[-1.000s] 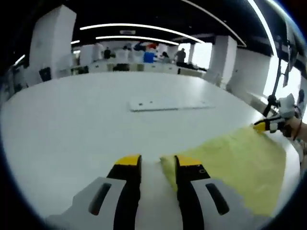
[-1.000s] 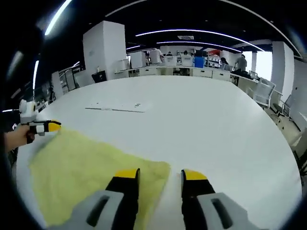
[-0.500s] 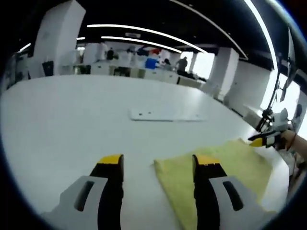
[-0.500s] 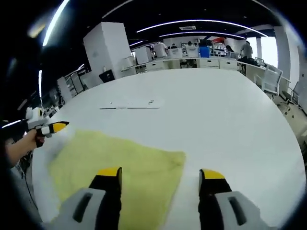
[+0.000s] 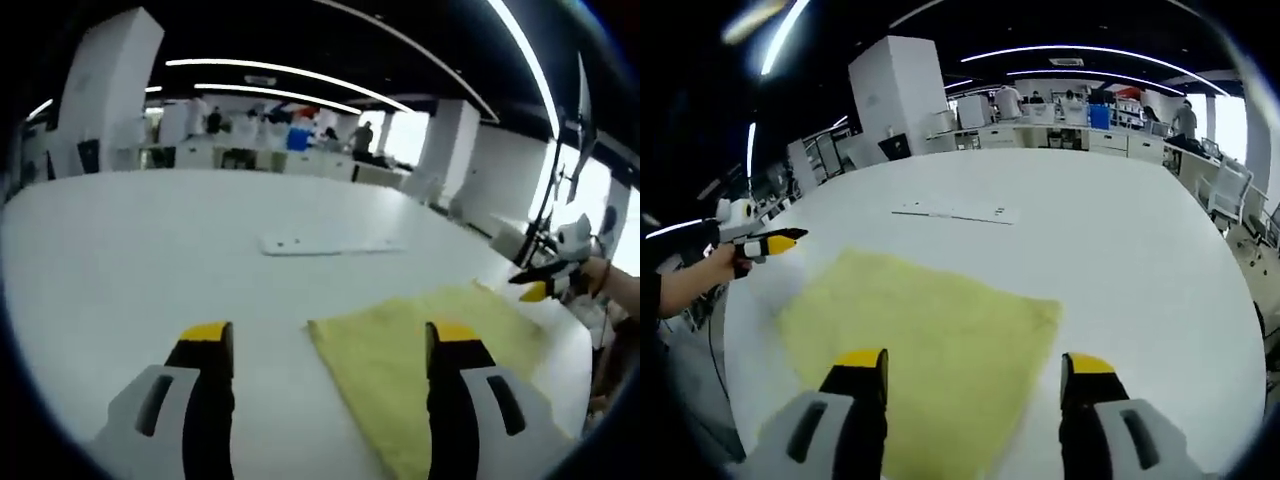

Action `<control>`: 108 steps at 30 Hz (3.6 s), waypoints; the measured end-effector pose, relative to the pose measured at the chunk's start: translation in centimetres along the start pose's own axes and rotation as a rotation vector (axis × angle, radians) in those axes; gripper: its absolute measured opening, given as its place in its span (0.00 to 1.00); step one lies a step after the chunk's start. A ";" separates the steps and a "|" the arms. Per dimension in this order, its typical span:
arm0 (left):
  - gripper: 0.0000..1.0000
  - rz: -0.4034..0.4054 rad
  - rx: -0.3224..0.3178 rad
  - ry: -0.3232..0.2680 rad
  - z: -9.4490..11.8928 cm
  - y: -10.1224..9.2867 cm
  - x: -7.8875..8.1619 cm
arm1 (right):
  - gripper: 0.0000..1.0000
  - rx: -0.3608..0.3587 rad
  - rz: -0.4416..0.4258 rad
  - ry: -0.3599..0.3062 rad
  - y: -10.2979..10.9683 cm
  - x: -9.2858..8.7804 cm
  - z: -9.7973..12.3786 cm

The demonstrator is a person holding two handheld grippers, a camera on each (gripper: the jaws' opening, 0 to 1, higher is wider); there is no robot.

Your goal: Fold the garment on the visible template until the final outline fits inside the template.

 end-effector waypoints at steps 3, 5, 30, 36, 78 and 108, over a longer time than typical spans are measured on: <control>0.82 -0.020 -0.022 0.003 1.1 -0.5 -0.1 | 0.70 0.012 0.007 0.007 0.8 -0.8 0.9; 0.83 -0.031 -0.037 0.001 1.9 -1.2 -0.2 | 0.71 0.022 0.015 0.011 1.0 -1.1 1.3; 0.56 -0.108 -0.194 0.063 6.9 -6.6 -4.6 | 0.47 0.001 0.066 0.087 2.1 -7.9 6.4; 0.53 -0.125 -0.195 0.113 6.8 -6.6 -5.6 | 0.41 -0.010 0.054 0.104 1.4 -9.3 6.4; 0.00 -0.034 -0.255 0.246 6.4 -8.0 -10.1 | 0.00 0.021 0.134 0.083 0.2 -9.6 6.7; 0.00 -0.069 -0.307 0.285 9.0 -9.3 -10.9 | 0.00 0.022 0.238 0.183 1.1 -12.7 7.7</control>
Point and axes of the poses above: the point that each gripper's makers call its tool centre point, and the gripper's own axes: z roughly backward along the fingers, y roughly to its left, x roughly out of its top, the point moved 2 cm from there along z, roughly backward along the fingers, and after that the axes turned 10 degrees about -z, right-handed, at the moved point
